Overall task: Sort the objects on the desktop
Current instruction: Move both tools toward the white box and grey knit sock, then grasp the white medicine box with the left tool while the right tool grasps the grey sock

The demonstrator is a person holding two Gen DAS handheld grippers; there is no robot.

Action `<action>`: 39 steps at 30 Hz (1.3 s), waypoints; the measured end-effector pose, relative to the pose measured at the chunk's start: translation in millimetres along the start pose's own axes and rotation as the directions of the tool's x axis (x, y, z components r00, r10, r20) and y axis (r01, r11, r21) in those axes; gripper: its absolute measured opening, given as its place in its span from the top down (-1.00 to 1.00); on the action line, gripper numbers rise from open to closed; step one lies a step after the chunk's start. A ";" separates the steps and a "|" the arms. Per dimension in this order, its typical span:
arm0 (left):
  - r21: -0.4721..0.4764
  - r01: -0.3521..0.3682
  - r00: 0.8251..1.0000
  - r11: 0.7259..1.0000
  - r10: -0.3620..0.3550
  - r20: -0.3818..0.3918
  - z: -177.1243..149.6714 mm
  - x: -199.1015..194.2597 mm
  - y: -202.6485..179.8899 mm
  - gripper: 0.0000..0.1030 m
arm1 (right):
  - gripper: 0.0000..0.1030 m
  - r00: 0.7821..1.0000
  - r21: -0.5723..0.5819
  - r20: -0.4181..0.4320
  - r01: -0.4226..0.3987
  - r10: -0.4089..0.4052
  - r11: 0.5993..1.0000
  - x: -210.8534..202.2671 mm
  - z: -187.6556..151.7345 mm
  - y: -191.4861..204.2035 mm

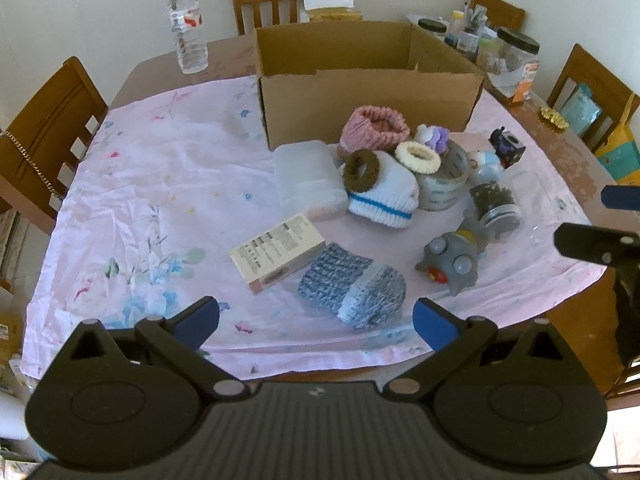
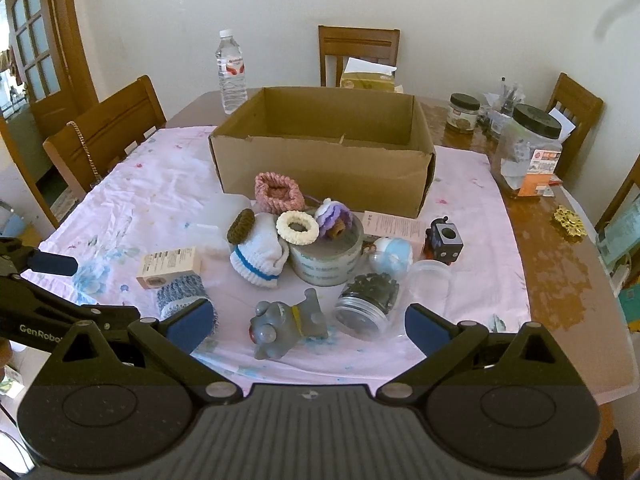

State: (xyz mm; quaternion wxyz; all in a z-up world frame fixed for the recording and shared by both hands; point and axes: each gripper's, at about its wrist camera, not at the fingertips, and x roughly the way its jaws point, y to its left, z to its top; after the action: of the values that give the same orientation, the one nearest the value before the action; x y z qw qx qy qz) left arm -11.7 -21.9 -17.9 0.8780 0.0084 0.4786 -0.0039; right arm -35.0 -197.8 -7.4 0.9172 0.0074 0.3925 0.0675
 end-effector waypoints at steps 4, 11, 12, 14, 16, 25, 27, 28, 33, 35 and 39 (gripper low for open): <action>-0.026 -0.025 1.000 0.999 0.025 -0.012 0.2 7.4 11.0 -0.99 | -1.00 1.000 0.007 0.002 -0.007 0.007 1.000 1.4 -1.4 0.5; -0.078 0.002 0.999 0.997 -0.006 -0.048 7.5 29.1 29.2 -0.99 | -1.00 1.000 0.009 -0.009 0.019 -0.019 1.000 9.6 -2.1 8.8; -0.088 0.004 0.998 0.996 -0.009 -0.054 11.1 33.7 31.5 -0.99 | -1.00 1.000 0.012 -0.013 0.027 -0.027 1.000 11.0 -2.1 11.1; -0.107 0.008 0.998 0.994 -0.015 -0.063 17.8 43.0 35.4 -0.99 | -1.00 0.999 0.019 -0.019 0.036 -0.035 0.999 12.9 -2.0 14.7; -0.113 0.015 0.997 0.993 -0.023 -0.069 24.4 52.2 38.4 -0.99 | -1.00 0.999 0.022 -0.027 0.046 -0.045 0.999 15.4 -2.4 18.6; -0.131 -0.025 0.996 0.991 0.015 -0.082 51.9 102.8 37.1 -0.99 | -1.00 0.994 0.023 -0.070 0.091 -0.089 0.996 26.5 -2.4 34.2; -0.108 -0.046 0.996 0.993 0.037 -0.086 53.7 110.5 34.4 -0.99 | -1.00 0.993 0.019 -0.077 0.093 -0.092 0.995 29.0 -1.7 36.9; -0.093 -0.046 0.996 0.995 0.038 -0.085 53.4 114.0 33.3 -0.99 | -1.00 0.992 0.017 -0.081 0.094 -0.092 0.995 30.4 -1.3 38.1; -0.058 -0.058 0.992 0.997 0.051 -0.114 48.3 125.2 37.8 -0.99 | -1.00 0.991 0.007 -0.097 0.089 -0.088 0.996 38.8 -1.7 45.8; -0.049 -0.055 0.992 0.997 0.049 -0.115 45.0 123.8 41.2 -0.99 | -1.00 0.991 0.003 -0.103 0.087 -0.086 0.996 41.9 -1.7 48.6; -0.012 -0.063 0.992 0.998 0.061 -0.112 38.1 117.8 50.6 -0.99 | -1.00 0.990 -0.004 -0.116 0.077 -0.077 0.997 48.7 -1.3 52.6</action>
State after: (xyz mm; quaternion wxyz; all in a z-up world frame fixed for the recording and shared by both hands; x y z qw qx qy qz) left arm 84.8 28.2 -95.7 0.8496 0.0168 0.5265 0.0275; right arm -8.9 -139.4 -39.8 0.8947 -0.0115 0.4454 0.0323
